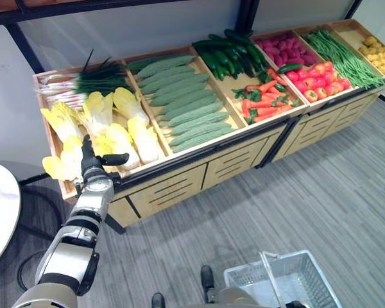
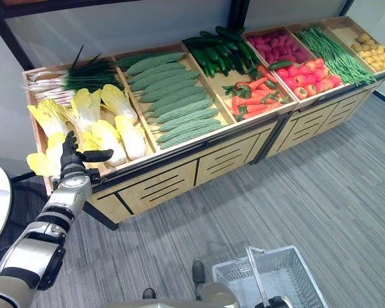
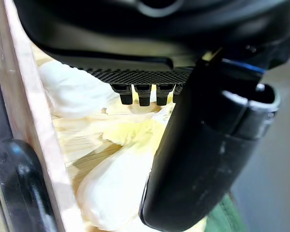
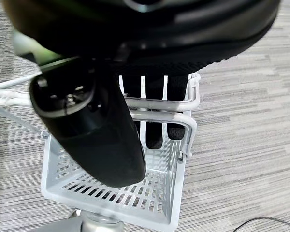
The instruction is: Get the vegetables into the basket
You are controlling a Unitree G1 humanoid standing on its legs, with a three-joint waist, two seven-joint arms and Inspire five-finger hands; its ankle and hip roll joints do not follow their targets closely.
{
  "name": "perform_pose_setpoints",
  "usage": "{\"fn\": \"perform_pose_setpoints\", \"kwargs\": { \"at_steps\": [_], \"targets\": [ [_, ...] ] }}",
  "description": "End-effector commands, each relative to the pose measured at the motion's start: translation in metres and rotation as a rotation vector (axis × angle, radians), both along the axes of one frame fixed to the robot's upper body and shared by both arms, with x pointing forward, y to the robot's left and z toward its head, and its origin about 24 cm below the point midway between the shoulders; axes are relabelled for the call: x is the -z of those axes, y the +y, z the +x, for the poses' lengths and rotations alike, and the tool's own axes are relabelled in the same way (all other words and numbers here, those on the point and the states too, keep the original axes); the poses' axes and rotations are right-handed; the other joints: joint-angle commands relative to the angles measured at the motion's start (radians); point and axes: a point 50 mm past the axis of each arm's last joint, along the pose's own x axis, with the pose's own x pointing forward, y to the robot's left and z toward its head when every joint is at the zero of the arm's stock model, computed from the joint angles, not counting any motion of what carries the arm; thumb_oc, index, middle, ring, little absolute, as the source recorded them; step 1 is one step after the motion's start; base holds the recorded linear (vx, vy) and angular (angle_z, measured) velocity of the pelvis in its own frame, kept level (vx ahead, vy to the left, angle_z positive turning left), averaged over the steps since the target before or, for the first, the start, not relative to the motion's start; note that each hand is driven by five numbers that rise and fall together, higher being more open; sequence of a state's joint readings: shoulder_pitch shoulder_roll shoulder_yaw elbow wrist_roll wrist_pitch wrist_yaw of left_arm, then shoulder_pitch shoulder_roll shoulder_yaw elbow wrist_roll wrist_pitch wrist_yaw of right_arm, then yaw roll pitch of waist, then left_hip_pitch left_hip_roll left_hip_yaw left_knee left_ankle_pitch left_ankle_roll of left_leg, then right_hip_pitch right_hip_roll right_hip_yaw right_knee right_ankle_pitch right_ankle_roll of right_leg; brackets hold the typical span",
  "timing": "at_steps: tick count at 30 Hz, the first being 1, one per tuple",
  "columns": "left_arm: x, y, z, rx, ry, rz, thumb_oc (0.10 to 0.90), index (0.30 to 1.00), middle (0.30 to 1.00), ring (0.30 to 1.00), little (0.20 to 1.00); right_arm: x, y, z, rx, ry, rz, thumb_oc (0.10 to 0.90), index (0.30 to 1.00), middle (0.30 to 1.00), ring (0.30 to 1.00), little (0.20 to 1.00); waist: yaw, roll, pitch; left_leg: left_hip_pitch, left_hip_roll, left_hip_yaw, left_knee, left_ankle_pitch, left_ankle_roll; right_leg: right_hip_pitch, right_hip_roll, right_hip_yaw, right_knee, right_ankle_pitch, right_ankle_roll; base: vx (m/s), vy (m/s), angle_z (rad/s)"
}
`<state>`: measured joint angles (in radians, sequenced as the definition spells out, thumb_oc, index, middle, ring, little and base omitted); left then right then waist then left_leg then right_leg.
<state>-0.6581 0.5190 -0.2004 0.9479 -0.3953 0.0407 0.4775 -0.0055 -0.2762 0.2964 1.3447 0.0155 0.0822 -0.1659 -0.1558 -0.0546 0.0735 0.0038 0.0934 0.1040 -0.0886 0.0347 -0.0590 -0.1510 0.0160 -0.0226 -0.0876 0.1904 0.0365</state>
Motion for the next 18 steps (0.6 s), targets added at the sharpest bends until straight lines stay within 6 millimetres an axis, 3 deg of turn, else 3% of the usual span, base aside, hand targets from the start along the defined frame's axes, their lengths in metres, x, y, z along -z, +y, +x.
{"fn": "perform_pose_setpoints", "kwargs": {
  "at_steps": [1,3,6,12,18],
  "targets": [
    [-0.083,0.009,0.031,0.005,-0.23,0.089,0.9,1.0,1.0,1.0,1.0,-0.006,-0.018,0.001,-0.024,0.021,-0.073,0.4,0.3,0.3,0.3,0.3,-0.015,-0.047,-0.005,-0.02,0.0,-0.021,0.001,-0.015,-0.052,0.077,-0.062,0.005,0.0,-0.131,0.112,-0.03,-0.034,-0.06],
    [-0.087,0.017,0.033,-0.019,-0.183,0.135,0.9,1.0,1.0,1.0,1.0,-0.006,-0.014,0.009,-0.033,-0.009,-0.067,0.4,0.3,0.3,0.3,0.3,-0.028,-0.068,0.001,-0.081,0.008,-0.021,0.001,0.005,-0.054,0.015,-0.05,0.01,0.0,-0.116,0.111,-0.07,-0.072,-0.04],
    [-0.083,0.02,0.031,-0.039,-0.169,0.12,0.9,1.0,1.0,1.0,1.0,-0.005,-0.012,0.01,-0.034,-0.017,-0.062,0.4,0.3,0.3,0.3,0.3,-0.032,-0.076,0.003,-0.103,0.01,-0.022,0.001,0.011,-0.055,-0.007,-0.047,0.011,0.0,-0.111,0.109,-0.02,-0.023,-0.04],
    [-0.056,0.025,0.023,-0.066,-0.065,0.087,0.9,1.0,1.0,1.0,1.0,-0.004,-0.007,0.013,-0.04,-0.04,-0.054,0.4,0.3,0.3,0.3,0.3,-0.035,-0.081,0.018,-0.128,0.011,-0.02,0.001,0.016,-0.056,-0.037,-0.044,0.017,0.0,-0.108,0.107,0.01,-0.005,-0.05],
    [-0.05,0.022,0.022,-0.06,-0.045,0.088,0.9,1.0,1.0,1.0,1.0,-0.005,-0.006,0.017,-0.05,-0.057,-0.056,0.4,0.3,0.3,0.3,0.3,-0.034,-0.073,0.037,-0.138,0.006,-0.022,0.001,0.016,-0.056,-0.048,-0.046,0.019,0.0,-0.108,0.106,0.0,0.0,0.0]
  ]
}}
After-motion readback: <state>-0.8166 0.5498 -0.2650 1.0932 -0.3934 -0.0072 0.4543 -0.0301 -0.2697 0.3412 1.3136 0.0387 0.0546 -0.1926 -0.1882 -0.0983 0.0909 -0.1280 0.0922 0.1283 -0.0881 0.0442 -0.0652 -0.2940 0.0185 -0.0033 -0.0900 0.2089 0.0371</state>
